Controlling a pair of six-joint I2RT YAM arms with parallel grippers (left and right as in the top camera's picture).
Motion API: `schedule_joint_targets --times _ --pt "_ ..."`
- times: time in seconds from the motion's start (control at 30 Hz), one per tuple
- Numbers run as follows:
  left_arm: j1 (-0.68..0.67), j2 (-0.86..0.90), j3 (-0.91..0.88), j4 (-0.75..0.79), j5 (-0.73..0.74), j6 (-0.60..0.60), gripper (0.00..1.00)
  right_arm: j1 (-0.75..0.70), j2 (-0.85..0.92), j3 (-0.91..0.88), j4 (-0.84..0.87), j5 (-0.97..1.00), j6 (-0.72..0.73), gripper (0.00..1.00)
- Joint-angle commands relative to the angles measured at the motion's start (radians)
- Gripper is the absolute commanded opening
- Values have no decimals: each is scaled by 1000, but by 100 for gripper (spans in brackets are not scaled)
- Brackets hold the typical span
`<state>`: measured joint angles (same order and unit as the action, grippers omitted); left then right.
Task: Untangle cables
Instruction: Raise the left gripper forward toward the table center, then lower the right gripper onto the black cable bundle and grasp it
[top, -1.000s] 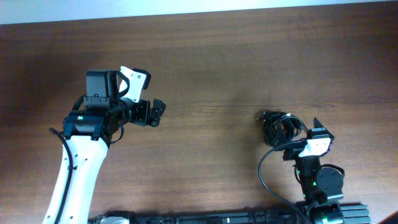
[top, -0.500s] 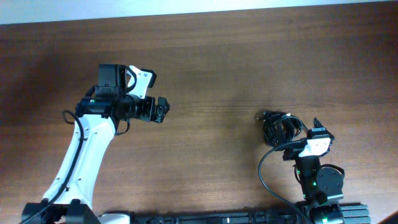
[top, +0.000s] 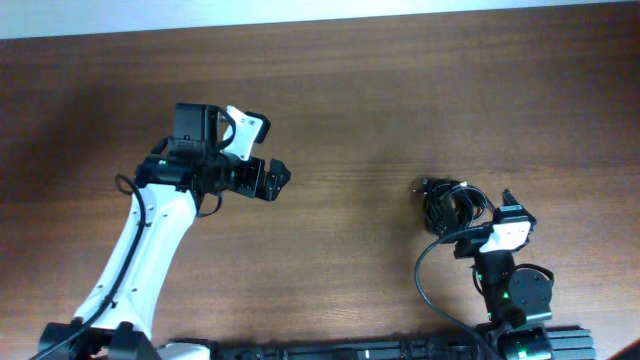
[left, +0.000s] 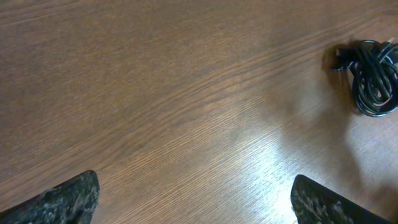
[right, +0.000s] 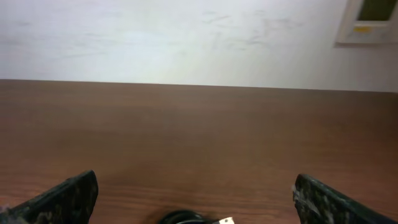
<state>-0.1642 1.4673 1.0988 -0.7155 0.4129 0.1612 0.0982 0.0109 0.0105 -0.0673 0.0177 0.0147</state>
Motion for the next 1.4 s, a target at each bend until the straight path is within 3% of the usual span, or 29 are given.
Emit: schedule_joint_targets --times 0.0,0.1,0.27,0.37,0.53,0.67,0.77,0.93,1.37 --pt "-30 5 14 9 18 9 99 6 -8 14 12 -234 105 99" --pt "-53 5 14 11 18 9 99 6 -7 111 -136 -250 224 99" --pt "-69 5 14 16 18 9 99 6 92 462 -457 -183 227 99" --pt "-69 5 14 16 18 9 99 6 301 674 -637 -164 227 99" --pt "-69 5 14 16 18 9 99 6 659 899 -756 -265 227 99" --pt "-72 5 14 14 19 9 99 6 872 910 -762 -390 230 99" --pt "-72 5 14 14 22 9 99 5 995 910 -794 -262 288 84" --pt "-85 5 14 15 20 10 99 5 1120 910 -908 36 395 90" --pt "-85 5 14 15 21 9 99 -171 1324 904 -987 32 412 90"
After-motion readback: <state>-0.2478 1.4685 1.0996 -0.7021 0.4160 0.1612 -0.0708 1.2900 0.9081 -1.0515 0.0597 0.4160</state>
